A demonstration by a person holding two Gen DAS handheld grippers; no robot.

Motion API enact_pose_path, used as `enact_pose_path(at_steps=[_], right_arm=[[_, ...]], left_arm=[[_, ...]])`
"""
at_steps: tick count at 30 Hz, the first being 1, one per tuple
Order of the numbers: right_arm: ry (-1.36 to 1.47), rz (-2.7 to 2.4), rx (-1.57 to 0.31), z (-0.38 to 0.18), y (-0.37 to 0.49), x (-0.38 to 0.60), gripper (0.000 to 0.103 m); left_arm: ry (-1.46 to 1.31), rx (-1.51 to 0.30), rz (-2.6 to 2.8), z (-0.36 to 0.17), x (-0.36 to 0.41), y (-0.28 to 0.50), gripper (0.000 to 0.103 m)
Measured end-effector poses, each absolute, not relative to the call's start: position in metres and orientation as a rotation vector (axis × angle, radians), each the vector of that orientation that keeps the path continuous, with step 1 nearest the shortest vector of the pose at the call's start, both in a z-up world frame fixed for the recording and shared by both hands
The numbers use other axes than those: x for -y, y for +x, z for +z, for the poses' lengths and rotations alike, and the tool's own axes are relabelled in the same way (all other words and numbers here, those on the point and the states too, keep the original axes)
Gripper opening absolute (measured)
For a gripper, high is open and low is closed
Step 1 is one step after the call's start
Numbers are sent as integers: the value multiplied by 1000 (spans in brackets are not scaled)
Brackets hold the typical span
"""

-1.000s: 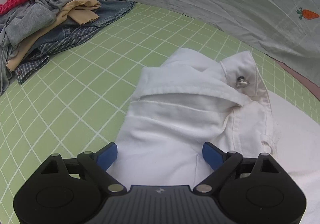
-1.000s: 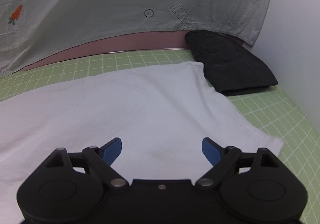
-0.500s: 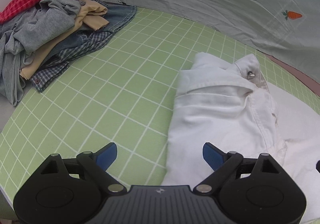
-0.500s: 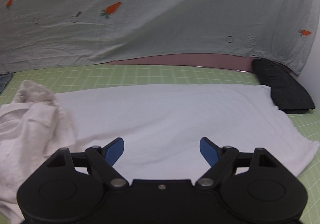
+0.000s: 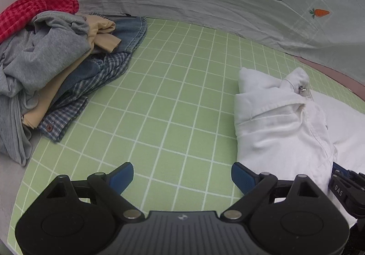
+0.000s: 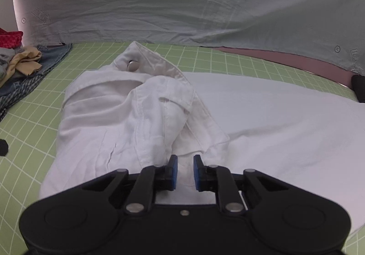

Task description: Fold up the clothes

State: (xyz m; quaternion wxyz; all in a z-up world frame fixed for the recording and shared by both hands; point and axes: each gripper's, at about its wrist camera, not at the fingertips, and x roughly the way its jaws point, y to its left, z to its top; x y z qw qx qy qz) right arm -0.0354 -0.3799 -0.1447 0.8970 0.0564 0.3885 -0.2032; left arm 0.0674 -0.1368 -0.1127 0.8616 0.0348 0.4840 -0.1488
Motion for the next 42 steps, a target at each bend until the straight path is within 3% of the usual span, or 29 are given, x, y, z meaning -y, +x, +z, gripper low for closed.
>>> enact_pose_path(at_steps=[12,14,15,16,17,19,23,27,34,36,42], right_arm=[[119,-542,-821,-151,-34,373,18],[114,-564,-813,-149,-35,373,23],[105,-584,-811,-149,-36,373,36],[107,-594,-810,-149,-38,374,42],[112,-599,-809,-149,-39,376,41],[151,-592,-806,-150,-41,380,34],[28,-574,-799,-148,-37,368,31],[-57,-523,-832,-153,-31,361,13],[-26,-484,-850,-156,-28,370,11],[12,-493,-830,-154,-32,376,2],[65,-715,-644,-116,-75,386,2]], left_arm=[[67,-1042,-384,-125,148,75,93],[71,-1038,-386,-125,149,74,93],[72,-1037,-384,-125,149,74,93],[74,-1035,-382,-125,149,75,93],[72,-1036,-379,-125,148,75,93],[67,-1040,-372,-126,147,76,93],[72,-1045,-369,-127,147,77,93],[84,-1044,-379,-127,149,76,93],[84,-1049,-377,-127,148,73,93],[82,-1047,-376,-126,147,71,93],[87,-1036,-377,-122,144,63,93]])
